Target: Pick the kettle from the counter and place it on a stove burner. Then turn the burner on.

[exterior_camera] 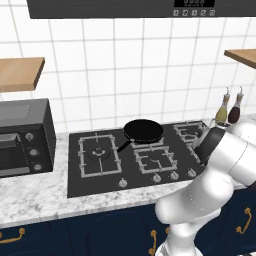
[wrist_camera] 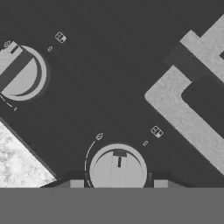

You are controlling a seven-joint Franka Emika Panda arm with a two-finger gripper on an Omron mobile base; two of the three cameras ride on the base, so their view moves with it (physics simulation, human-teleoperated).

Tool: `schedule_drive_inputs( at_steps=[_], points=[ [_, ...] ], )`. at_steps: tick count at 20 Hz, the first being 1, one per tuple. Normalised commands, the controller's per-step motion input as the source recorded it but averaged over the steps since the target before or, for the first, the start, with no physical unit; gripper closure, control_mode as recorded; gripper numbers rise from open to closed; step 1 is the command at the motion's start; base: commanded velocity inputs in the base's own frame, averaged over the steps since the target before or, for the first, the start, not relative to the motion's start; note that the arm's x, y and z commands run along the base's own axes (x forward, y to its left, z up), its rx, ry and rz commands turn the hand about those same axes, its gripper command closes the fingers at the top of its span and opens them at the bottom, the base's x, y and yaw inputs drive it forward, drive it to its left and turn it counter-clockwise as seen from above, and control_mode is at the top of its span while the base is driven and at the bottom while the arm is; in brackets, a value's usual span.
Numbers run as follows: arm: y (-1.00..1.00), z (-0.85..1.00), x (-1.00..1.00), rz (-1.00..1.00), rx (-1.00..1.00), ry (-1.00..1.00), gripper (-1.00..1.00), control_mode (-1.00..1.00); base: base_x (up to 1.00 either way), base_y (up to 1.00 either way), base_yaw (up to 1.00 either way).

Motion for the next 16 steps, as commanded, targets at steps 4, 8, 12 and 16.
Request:
schedule_drive_inputs(
  at_steps=[4,8,12,16],
  points=[
    [0.00,-0.02,-0.09,0.30,0.00,0.00,1.00,-1.00,0.00,0.00,0.00],
    [0.00,-0.01,-0.06,0.27,0.00,0.00,1.00,-1.00,0.00,0.00,0.00],
    [0.00,0.00,-0.06,0.23,0.00,0.00,1.00,-1.00,0.00,0.00,0.00],
    [0.00,0.00,-0.04,0.20,0.00,0.00,1.00,-1.00,0.00,0.00,0.00]
  ],
)
